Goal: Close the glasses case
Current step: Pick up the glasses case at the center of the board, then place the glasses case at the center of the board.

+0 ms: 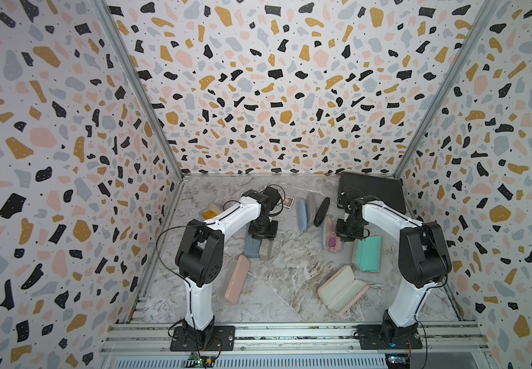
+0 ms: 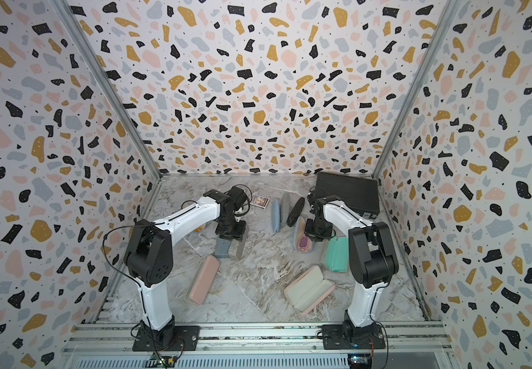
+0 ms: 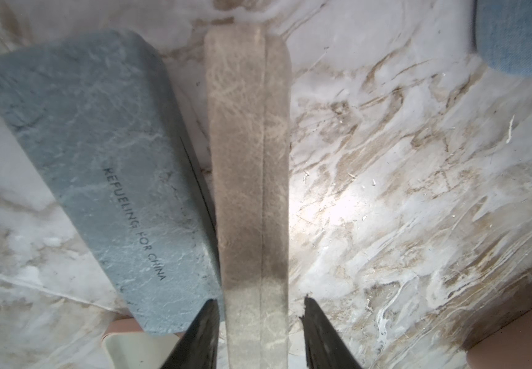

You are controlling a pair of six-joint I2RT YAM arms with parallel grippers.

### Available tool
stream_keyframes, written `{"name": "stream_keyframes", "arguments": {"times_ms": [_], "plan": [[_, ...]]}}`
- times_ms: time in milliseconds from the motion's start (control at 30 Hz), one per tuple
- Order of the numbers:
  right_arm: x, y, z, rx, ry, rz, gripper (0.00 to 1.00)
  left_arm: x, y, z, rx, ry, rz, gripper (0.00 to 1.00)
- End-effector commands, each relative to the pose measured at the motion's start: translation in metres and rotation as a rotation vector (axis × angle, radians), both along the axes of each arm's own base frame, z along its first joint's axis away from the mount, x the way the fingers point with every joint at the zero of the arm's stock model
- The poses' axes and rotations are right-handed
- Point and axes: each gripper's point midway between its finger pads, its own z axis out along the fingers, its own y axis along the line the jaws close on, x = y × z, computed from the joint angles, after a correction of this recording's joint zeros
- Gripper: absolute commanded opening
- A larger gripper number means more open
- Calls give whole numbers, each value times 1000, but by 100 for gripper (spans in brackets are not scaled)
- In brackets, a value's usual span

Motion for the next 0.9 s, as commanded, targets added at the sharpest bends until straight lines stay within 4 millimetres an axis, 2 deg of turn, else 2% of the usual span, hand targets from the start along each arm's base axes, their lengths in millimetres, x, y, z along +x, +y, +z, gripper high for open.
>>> {"name": "stream_keyframes", "arguments": {"times_ms": [0,267,600,733,867], "plan": [[5,0,8,3,-21,1,11,1,3,11,-2,-13,9,44],[-4,3,13,35,-29,7,8,-1,4,12,-4,-15,17,44],[-32,11,24,87,-20,39,8,-3,5,27,-24,-49,41,44],[-44,24,24,74,-13,87,8,-2,4,38,-42,-68,56,44],[-51,46,21,72,-9,135,8,-3,3,53,-64,-88,67,44]]}}
